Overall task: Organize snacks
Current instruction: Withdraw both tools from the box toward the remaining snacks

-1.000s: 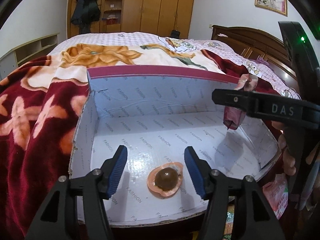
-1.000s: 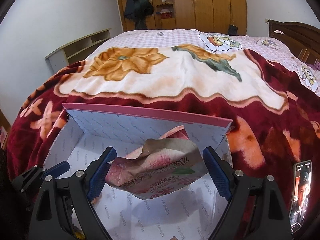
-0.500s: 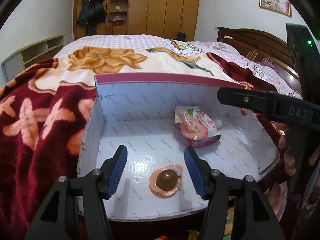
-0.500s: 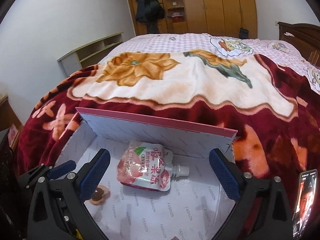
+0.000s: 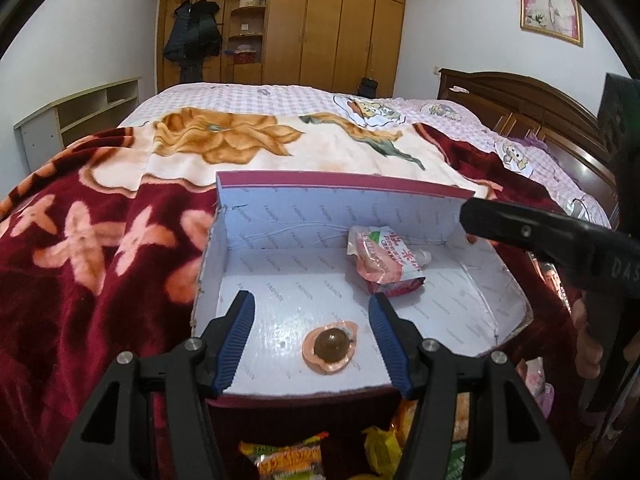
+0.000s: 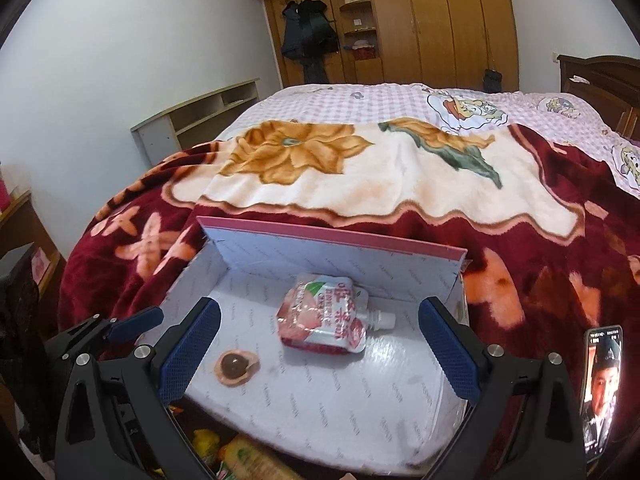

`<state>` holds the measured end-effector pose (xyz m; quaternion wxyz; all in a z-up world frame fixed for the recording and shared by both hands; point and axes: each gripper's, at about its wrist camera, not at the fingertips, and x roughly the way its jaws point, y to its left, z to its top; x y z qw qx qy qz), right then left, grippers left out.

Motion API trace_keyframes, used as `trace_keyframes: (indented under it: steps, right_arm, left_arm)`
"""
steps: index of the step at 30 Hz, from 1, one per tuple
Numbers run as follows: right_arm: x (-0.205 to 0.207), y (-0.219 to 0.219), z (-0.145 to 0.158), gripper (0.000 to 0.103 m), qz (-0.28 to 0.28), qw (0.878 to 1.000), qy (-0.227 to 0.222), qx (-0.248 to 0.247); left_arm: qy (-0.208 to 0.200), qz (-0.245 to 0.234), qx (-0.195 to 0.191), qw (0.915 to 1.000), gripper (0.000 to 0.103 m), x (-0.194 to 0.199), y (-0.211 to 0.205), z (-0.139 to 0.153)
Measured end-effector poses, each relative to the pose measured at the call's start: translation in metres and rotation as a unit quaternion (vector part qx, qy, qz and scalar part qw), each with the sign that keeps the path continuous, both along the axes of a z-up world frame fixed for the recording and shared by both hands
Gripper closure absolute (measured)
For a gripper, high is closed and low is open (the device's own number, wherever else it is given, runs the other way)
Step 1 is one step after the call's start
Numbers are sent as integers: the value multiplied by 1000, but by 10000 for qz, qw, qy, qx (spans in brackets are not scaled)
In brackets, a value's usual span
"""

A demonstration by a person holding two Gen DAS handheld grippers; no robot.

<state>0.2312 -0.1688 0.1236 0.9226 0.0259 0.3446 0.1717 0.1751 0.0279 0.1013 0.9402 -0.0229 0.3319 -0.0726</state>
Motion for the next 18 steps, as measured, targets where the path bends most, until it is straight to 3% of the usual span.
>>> trace_keyframes:
  steps: [18]
  right_arm:
    - [-66,-12,-2,2,-63,9996,-8,286]
  left_arm:
    - [62,273,-73,9996,40,-53,15,4]
